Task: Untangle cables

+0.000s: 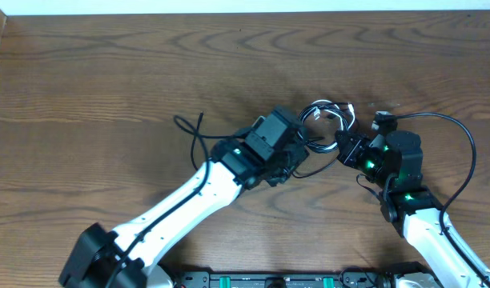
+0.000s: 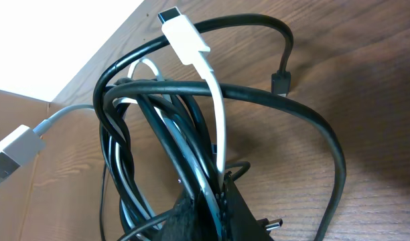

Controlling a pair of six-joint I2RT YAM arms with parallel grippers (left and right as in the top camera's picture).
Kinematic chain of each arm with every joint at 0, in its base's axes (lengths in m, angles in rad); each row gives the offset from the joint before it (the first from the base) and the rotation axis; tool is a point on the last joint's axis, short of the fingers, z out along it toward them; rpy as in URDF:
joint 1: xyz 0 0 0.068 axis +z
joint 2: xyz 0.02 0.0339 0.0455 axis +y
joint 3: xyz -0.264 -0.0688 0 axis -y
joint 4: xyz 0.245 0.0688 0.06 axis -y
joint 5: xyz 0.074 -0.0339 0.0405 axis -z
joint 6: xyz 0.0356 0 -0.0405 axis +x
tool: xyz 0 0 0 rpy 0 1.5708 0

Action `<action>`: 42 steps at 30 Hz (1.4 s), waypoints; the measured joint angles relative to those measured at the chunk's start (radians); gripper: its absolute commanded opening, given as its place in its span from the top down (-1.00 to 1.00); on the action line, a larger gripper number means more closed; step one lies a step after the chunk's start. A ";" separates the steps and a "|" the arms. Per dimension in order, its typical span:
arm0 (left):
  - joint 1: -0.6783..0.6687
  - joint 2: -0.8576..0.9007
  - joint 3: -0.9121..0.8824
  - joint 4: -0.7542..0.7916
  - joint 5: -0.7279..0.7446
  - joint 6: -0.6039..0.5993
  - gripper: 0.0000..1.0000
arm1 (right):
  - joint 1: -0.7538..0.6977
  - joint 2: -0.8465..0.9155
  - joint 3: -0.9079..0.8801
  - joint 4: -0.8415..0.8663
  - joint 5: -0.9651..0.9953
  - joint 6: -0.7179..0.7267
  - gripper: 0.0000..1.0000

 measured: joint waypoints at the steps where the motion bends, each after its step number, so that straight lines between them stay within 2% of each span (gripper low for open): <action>1: -0.009 0.018 0.000 0.008 -0.008 0.000 0.35 | 0.000 0.000 0.000 0.000 0.000 0.001 0.98; 6: -0.031 0.153 0.000 0.080 -0.023 -0.010 0.48 | 0.000 0.000 0.000 -0.003 -0.003 0.008 0.97; 7: -0.031 0.168 0.000 0.088 -0.025 -0.011 0.60 | 0.000 0.000 0.000 -0.006 -0.003 0.008 0.98; 8: -0.031 0.180 0.000 0.097 -0.035 -0.011 0.63 | 0.000 0.000 0.000 -0.010 -0.004 0.008 0.98; 9: -0.031 0.187 0.000 0.101 -0.053 -0.011 0.77 | 0.000 0.000 0.000 -0.015 -0.004 0.008 0.98; 10: -0.031 0.195 0.000 0.101 -0.083 -0.002 0.81 | 0.000 0.000 0.000 -0.025 -0.004 0.008 0.98; 19: 0.053 0.198 0.000 0.126 -0.348 0.070 0.76 | 0.000 0.000 0.000 -0.056 -0.020 0.009 0.98; 22: 0.098 0.197 0.000 0.150 -0.377 0.078 0.66 | 0.000 0.000 0.000 -0.068 -0.048 0.009 0.98; 24: 0.124 0.197 0.000 0.166 -0.386 0.083 0.43 | 0.000 0.000 0.000 -0.074 -0.064 0.009 0.98; 25: 0.136 0.196 0.000 0.175 -0.389 0.085 0.31 | 0.000 0.000 0.000 -0.080 -0.073 0.009 0.98; 27: 0.165 0.196 0.000 0.217 -0.394 0.087 -0.16 | 0.000 0.000 0.000 -0.093 -0.088 0.009 0.98; 28: 0.173 0.195 0.000 0.225 -0.397 0.090 -0.33 | 0.000 0.000 0.000 -0.094 -0.092 0.009 0.98; 33: 0.196 0.192 0.000 0.310 -0.374 0.089 -0.46 | 0.000 0.000 0.000 -0.097 -0.143 0.008 0.98; 34: 0.196 0.192 0.000 0.315 -0.341 0.094 -0.64 | 0.000 0.000 0.000 -0.097 -0.148 0.006 0.98; 37: 0.198 0.192 0.000 0.303 -0.241 0.121 -0.64 | 0.000 0.000 0.000 -0.110 -0.141 -0.018 0.98; 38: 0.200 0.192 0.000 0.297 -0.192 0.119 -0.71 | 0.000 0.000 0.000 -0.118 -0.129 -0.024 0.98; 39: 0.202 0.192 0.000 0.295 -0.151 0.115 -0.94 | 0.000 0.000 0.000 -0.123 -0.113 -0.028 0.98; 42: 0.229 0.192 0.000 0.282 0.027 0.095 -0.99 | 0.000 0.000 0.000 -0.131 -0.045 -0.039 0.97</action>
